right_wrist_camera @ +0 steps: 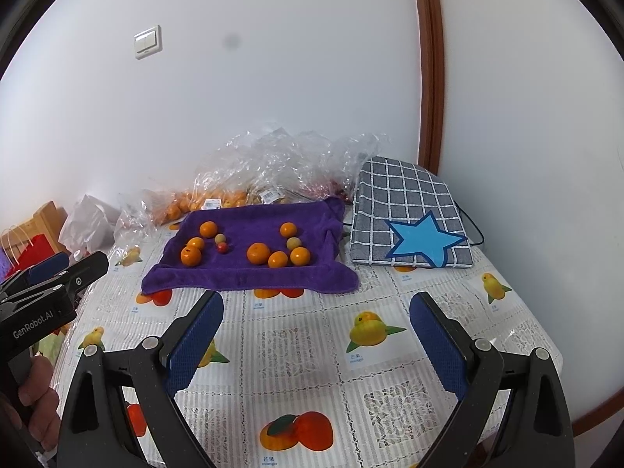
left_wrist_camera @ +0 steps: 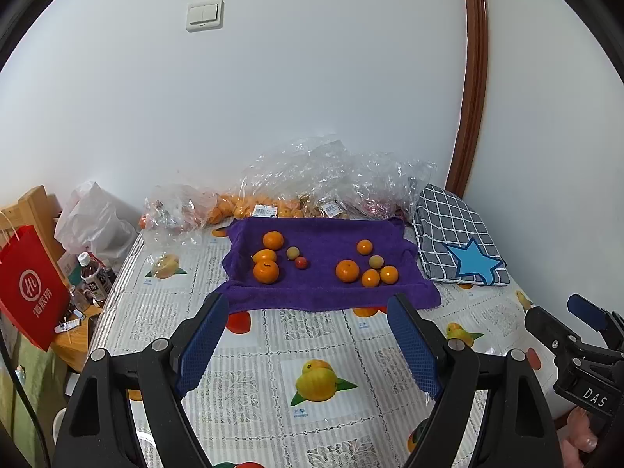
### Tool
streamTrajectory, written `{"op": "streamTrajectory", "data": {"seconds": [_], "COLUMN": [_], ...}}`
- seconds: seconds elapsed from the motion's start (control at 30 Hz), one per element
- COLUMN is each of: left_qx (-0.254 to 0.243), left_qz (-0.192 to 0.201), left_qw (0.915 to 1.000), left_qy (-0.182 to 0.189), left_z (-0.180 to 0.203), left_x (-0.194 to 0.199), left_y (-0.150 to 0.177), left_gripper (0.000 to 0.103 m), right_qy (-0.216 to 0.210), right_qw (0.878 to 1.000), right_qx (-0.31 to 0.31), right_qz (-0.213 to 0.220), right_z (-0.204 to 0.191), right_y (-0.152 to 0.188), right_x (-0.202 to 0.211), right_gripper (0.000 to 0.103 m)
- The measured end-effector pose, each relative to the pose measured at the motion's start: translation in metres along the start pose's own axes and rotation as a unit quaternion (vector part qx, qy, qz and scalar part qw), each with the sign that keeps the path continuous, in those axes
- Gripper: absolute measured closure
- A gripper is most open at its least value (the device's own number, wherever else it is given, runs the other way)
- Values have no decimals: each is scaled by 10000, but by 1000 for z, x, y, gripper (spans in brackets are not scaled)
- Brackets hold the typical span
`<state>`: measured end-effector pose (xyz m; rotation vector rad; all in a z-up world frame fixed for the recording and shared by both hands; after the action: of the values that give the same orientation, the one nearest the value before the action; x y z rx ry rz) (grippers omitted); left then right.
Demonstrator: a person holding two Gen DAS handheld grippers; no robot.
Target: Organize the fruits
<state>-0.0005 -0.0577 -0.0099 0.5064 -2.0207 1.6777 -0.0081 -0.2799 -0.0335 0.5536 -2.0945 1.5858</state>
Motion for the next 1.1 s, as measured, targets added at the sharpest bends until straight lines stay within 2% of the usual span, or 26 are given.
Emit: {"op": "streamTrajectory", "data": {"seconds": [1.1], "left_qx": [80], "left_qz": [-10], "left_qw": [10000], "left_qy": [-56], "left_z": [-1], "left_x": [2], "left_y": [1], "left_gripper": [19], "right_qy": [-19], "right_qw": [10000], "right_qx": [-2], "right_qz": [32], "right_z": [-9], "right_y": [1], "right_x": [5], "right_gripper": [7]}}
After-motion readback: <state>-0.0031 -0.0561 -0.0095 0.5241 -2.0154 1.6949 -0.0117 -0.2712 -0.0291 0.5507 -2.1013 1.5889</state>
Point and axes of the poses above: each gripper's, at about its wrist camera, not at the fingertips, and x roughly against the way its jaws point, z to its right, y to its underside, the point moved 3 cm from there along -x, roughly the way its jaws point, and after that the axes turned 13 degrees about -x, right-handed, at the moved point
